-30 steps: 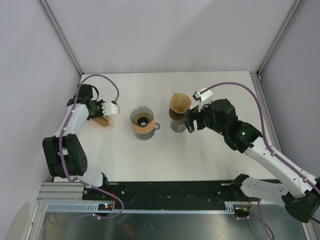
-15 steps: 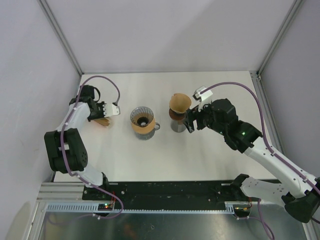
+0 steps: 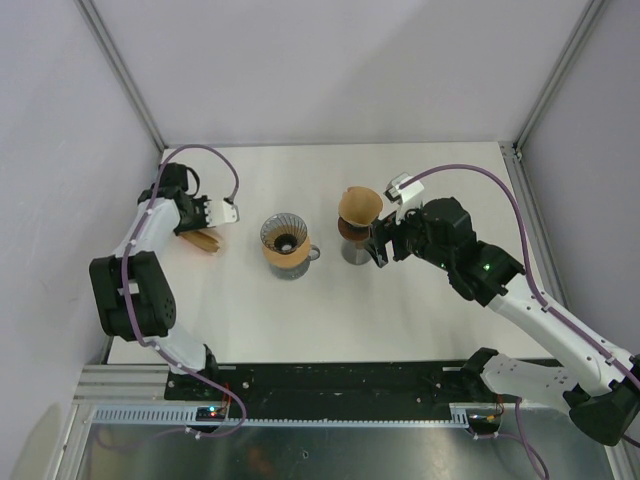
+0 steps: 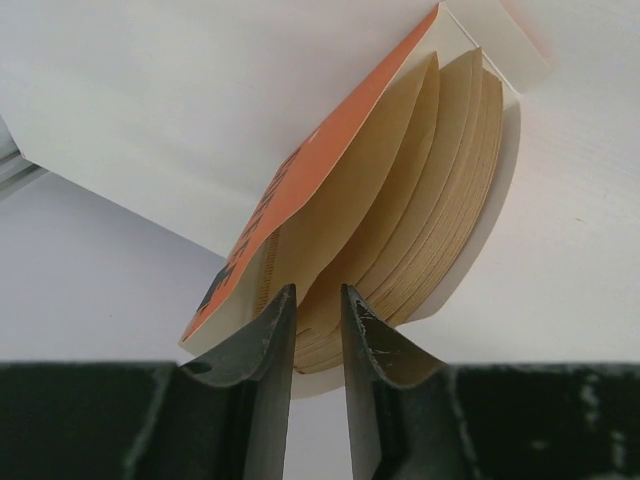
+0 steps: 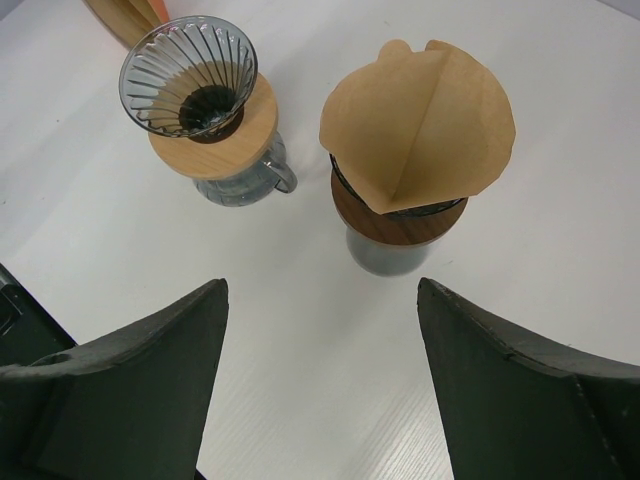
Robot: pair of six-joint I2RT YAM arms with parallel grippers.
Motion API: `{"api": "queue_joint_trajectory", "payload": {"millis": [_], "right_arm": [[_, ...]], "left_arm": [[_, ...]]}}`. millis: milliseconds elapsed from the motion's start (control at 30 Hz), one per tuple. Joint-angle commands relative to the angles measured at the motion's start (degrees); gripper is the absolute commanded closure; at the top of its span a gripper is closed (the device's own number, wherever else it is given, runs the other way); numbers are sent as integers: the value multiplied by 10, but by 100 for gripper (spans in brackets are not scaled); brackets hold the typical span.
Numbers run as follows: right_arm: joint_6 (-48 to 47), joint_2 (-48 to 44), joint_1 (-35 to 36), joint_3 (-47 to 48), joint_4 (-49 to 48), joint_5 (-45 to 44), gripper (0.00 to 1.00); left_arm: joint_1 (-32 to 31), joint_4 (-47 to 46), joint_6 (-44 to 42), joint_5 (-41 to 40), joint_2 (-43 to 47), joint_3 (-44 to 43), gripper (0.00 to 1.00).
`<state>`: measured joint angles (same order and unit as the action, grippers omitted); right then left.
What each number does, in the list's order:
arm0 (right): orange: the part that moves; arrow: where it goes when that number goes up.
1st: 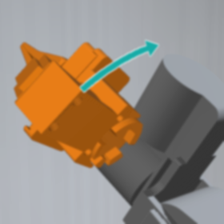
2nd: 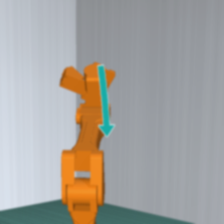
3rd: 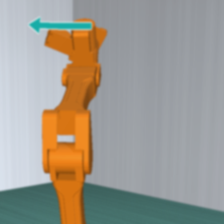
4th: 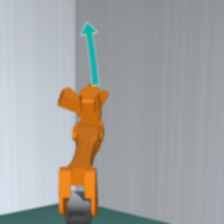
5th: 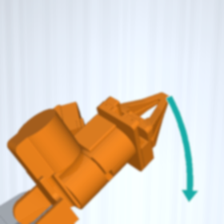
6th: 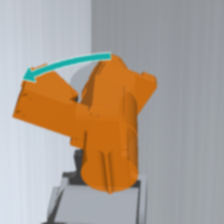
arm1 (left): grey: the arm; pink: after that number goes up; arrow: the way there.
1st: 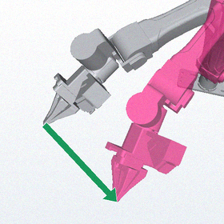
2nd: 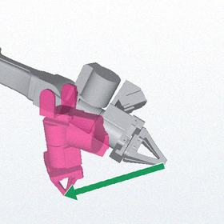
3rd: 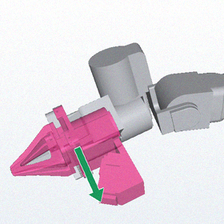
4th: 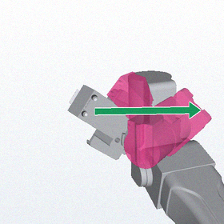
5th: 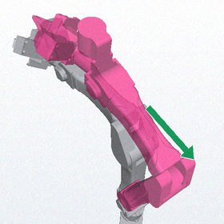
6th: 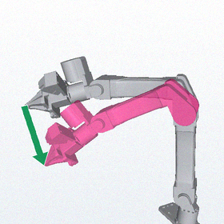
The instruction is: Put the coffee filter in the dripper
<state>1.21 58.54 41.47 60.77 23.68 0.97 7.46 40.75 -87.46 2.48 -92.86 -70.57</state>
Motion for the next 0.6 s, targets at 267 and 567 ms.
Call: {"api": "queue_joint_trajectory", "payload": {"millis": [267, 567], "right_arm": [[-10, -11, -2, 1, -21, 13, 19], [-10, -12, -3, 1, -21, 18, 19]], "left_arm": [[-2, -11, 1, -23, -19, -28, 73], [-2, -21, 5, -41, -39, -25, 75]]}}
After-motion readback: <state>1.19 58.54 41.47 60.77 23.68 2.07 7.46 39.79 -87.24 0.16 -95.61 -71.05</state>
